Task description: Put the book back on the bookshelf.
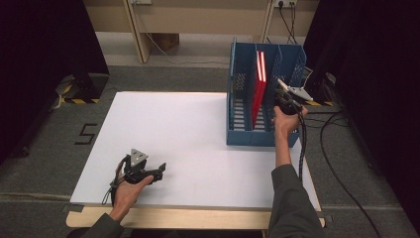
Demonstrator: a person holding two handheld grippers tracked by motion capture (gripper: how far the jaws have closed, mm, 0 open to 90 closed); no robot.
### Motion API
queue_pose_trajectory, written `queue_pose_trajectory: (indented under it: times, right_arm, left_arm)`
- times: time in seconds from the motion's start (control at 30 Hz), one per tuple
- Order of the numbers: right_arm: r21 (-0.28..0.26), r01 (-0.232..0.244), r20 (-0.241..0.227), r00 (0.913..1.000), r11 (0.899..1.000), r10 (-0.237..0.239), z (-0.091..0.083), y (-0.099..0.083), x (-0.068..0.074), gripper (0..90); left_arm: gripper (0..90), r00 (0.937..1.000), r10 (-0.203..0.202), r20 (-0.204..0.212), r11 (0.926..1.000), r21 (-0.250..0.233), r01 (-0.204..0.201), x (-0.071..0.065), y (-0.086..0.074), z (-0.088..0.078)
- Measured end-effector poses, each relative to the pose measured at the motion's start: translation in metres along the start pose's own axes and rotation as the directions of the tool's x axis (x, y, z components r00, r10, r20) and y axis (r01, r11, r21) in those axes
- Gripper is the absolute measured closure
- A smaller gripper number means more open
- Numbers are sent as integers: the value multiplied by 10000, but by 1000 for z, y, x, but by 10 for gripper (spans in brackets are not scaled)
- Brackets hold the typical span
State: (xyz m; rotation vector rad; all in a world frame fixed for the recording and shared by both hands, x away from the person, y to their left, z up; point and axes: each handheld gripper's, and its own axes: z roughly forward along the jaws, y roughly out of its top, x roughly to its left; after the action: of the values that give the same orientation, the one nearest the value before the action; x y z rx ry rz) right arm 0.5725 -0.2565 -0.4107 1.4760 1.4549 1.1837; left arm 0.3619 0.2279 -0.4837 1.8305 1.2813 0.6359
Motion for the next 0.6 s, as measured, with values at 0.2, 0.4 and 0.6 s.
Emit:
queue_pose_trajectory:
  times: [0.2, 0.4, 0.6]
  right_arm:
    - [148, -197, -148, 9997, 9997, 200, 0, -2, -3, 726]
    - [209, -460, -240, 9986, 9987, 465, 0, -3, -4, 717]
    - [191, -663, -303, 9973, 9976, 669, 1, -3, -6, 698]
  left_arm:
    - [153, 10000, 23, 1, 10000, -1, -23, 0, 0, 0]
    - [153, 10000, 14, -16, 10000, 4, -14, 0, 0, 0]
    - [153, 10000, 36, -4, 10000, 2, -36, 0, 0, 0]
